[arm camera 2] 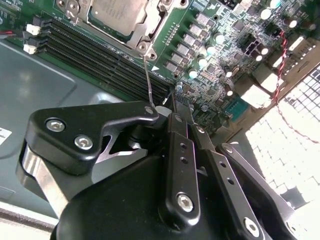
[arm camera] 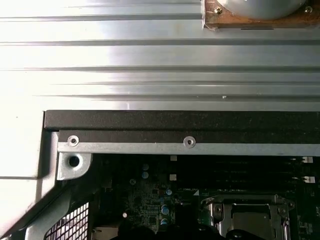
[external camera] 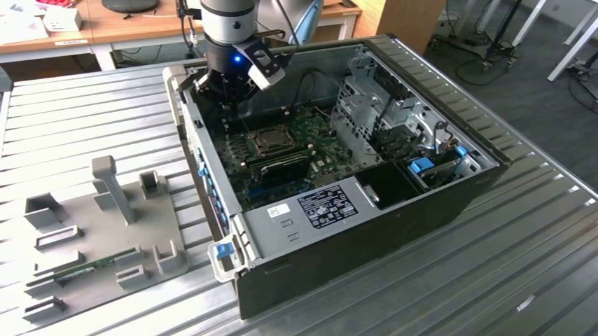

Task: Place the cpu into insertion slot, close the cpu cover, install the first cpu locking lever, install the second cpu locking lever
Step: 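Install the first cpu locking lever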

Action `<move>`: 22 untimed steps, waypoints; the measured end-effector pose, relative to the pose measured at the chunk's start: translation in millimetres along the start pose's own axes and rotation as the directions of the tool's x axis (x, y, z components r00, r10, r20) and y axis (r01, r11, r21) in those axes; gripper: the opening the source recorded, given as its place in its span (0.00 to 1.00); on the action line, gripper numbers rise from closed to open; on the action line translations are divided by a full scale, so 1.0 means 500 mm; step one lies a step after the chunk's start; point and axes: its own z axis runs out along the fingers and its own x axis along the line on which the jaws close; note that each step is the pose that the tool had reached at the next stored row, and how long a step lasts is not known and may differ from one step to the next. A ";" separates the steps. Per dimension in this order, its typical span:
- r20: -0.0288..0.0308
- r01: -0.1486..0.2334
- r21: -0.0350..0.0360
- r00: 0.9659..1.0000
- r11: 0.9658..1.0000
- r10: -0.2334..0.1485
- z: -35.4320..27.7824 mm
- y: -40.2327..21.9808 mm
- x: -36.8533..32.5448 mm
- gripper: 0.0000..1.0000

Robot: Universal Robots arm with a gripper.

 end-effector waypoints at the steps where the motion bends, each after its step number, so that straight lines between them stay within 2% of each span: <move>1: 0.000 0.000 0.000 1.000 1.000 0.000 0.000 0.001 0.000 0.10; 11: 0.000 0.000 -0.002 1.000 1.000 0.000 0.001 0.003 -0.002 0.10; 22: 0.000 0.000 -0.005 1.000 1.000 0.000 0.002 0.003 -0.022 0.10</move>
